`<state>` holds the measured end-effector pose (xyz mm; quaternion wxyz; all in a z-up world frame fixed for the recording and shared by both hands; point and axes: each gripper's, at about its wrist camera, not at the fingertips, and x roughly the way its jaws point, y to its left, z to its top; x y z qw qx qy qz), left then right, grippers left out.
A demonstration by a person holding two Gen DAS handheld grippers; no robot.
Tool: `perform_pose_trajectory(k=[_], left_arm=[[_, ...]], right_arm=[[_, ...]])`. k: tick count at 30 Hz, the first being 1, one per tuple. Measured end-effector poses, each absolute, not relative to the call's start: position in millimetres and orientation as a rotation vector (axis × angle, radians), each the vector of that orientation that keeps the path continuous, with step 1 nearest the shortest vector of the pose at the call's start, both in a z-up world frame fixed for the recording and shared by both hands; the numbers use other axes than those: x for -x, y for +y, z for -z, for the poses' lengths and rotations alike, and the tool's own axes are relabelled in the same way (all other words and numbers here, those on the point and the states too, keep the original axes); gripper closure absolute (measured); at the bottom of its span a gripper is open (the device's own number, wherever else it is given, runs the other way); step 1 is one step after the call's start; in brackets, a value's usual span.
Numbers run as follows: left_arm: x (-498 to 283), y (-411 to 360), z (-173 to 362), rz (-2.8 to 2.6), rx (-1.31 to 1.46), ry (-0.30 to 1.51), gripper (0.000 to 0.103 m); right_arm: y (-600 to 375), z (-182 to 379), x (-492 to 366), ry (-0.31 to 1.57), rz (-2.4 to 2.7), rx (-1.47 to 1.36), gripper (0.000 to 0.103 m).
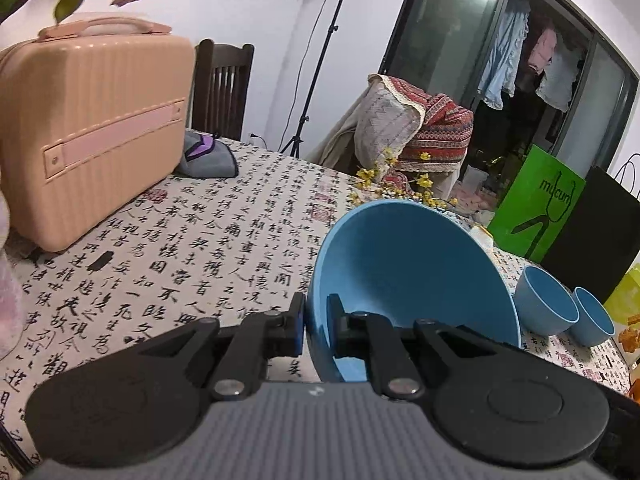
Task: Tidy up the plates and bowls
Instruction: 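Carry the held blue bowl across the table toward the cream plate stack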
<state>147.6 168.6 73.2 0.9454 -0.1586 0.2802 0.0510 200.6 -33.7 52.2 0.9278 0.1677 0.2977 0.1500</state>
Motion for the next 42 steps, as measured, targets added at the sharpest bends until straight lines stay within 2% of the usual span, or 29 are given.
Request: perform_pose_trajectory(k=[42], left_arm=[[-93.3,244.5,-39.0,-0.221,0.403,0.629,0.092]], right_arm=[[41.0,-25.9,-177.0,0.748,-0.458,-0.285,0.091]])
